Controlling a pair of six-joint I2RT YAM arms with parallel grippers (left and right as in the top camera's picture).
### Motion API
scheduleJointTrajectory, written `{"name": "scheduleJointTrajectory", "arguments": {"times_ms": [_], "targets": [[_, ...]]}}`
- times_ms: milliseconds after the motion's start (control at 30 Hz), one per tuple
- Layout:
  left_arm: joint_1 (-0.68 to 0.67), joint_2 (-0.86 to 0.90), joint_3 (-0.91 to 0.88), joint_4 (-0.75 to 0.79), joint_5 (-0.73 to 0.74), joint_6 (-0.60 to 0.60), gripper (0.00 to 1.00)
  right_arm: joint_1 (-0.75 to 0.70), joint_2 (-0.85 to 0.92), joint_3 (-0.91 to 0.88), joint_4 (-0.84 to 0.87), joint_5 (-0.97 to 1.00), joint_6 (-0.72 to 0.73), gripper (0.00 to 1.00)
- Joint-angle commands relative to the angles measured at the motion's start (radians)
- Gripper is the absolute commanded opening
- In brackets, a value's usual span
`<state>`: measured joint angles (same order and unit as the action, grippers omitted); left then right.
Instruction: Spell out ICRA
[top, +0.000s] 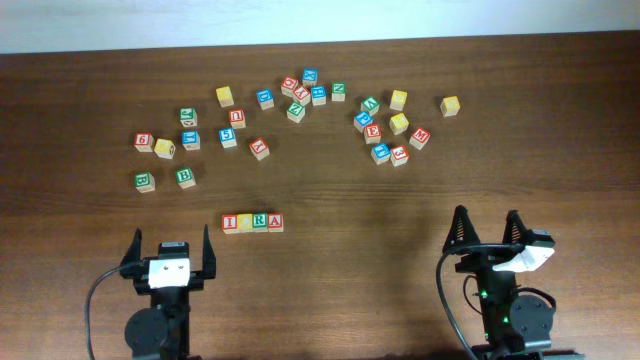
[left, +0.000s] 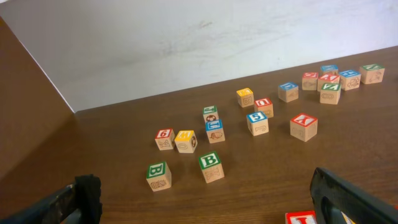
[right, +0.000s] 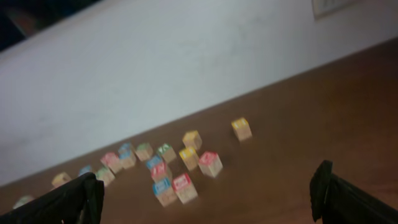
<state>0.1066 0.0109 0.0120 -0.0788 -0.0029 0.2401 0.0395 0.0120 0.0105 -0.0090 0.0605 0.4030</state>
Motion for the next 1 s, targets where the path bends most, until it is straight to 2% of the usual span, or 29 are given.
{"name": "scheduleJointTrajectory", "arguments": {"times_ms": [0, 867, 967], "targets": [[-0.003, -0.005, -0.003, -0.004, 0.015, 0.008, 0.99, -0.007, -0.009, -0.005, -0.071, 0.0, -0.007, 0.98], [-0.003, -0.005, -0.003, -0.004, 0.015, 0.008, 0.99, -0.007, -0.008, -0.005, -0.07, -0.03, -0.008, 0.98], [-0.003, -0.005, -0.003, -0.004, 0.015, 0.008, 0.99, -0.007, -0.008, -0.005, -0.071, -0.029, -0.089, 0.98]]}}
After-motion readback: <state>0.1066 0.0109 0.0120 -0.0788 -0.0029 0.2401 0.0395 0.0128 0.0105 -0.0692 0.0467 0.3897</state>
